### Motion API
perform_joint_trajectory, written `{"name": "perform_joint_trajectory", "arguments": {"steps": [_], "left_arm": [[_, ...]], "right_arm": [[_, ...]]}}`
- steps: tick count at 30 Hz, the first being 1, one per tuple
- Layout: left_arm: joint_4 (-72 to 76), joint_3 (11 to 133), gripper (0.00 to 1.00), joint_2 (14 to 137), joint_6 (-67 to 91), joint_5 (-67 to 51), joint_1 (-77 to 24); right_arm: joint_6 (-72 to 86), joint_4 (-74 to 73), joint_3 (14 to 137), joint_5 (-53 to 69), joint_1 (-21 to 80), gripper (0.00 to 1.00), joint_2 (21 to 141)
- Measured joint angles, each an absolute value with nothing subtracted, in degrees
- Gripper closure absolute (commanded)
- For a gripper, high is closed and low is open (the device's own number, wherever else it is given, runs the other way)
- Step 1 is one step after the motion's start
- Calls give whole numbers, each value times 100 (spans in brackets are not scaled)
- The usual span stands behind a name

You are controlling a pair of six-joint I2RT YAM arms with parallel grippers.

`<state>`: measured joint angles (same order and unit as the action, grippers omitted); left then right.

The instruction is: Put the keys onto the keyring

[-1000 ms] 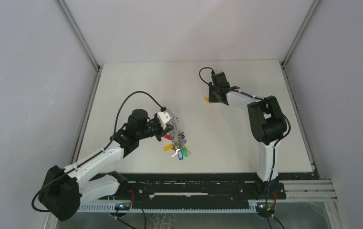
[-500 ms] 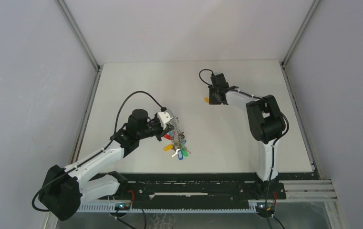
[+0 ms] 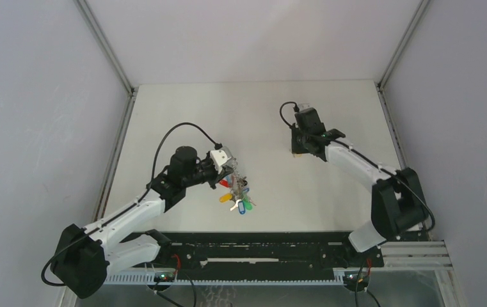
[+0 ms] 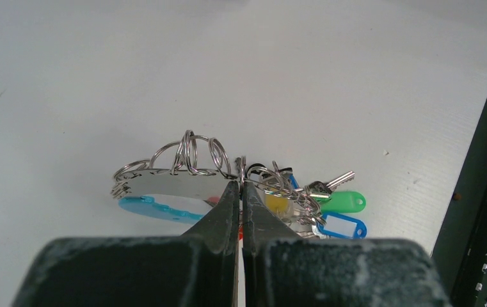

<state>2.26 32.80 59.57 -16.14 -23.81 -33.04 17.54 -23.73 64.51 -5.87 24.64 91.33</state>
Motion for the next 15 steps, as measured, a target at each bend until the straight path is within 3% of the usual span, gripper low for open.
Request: {"name": "perform_joint_trajectory", "arguments": {"steps": [15], "left_arm": [[217, 3280, 100, 5795, -1614, -2427, -3310]], "right_arm": [[2377, -4058, 4923, -1046, 3859, 100, 6101]]}}
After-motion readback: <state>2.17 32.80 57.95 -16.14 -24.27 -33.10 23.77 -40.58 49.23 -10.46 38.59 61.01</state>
